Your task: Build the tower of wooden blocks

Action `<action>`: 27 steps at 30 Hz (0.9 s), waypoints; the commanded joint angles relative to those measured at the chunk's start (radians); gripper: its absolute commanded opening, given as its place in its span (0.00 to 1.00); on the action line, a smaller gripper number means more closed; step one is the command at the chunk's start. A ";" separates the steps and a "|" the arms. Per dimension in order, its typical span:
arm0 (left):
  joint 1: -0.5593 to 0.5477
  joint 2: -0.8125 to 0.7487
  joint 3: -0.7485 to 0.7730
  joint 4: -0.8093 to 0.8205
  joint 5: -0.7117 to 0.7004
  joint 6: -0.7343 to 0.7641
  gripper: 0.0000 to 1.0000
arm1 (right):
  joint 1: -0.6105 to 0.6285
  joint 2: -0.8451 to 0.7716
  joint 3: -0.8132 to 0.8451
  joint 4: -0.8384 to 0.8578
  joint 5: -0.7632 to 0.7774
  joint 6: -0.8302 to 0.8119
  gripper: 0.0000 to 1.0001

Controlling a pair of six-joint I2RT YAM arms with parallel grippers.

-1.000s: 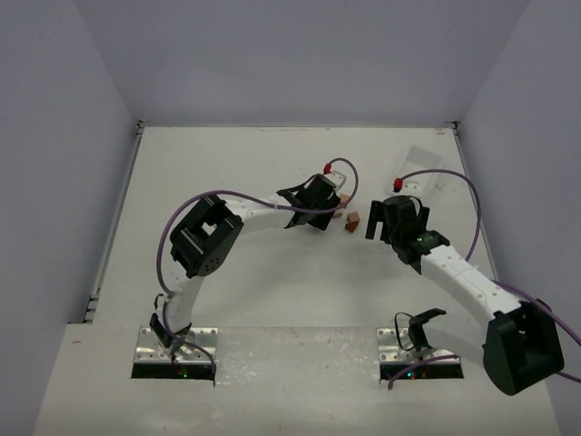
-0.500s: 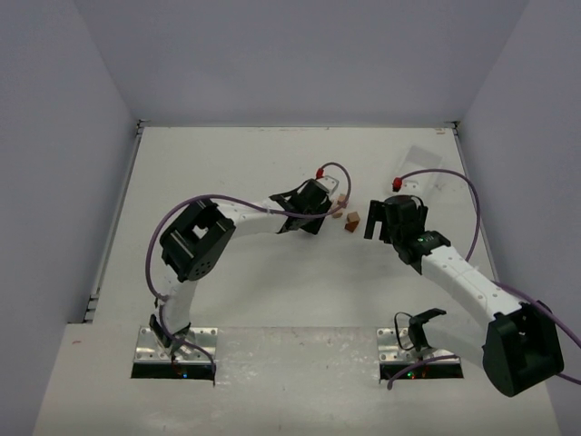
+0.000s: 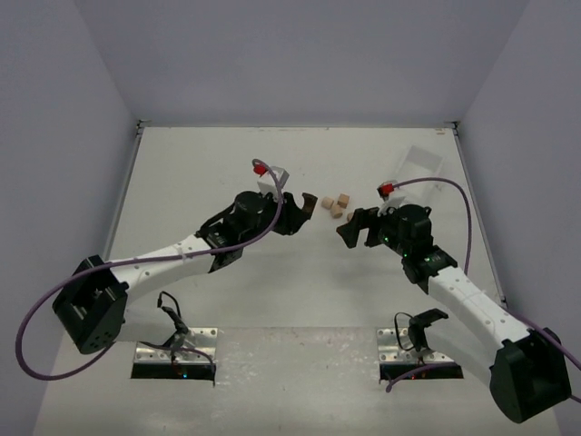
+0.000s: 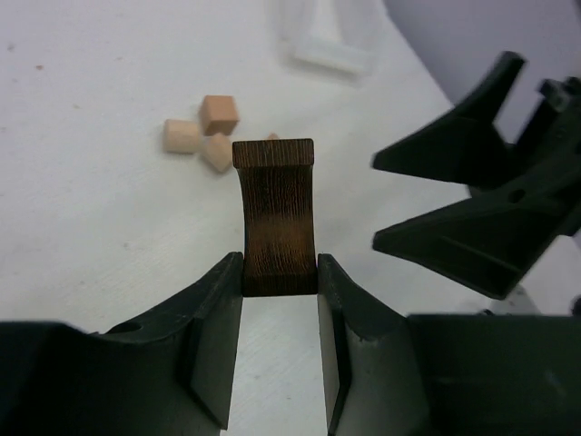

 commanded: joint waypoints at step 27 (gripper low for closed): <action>0.065 -0.315 -0.218 0.531 0.675 -0.189 0.00 | -0.001 -0.135 -0.032 0.754 -0.766 0.386 0.97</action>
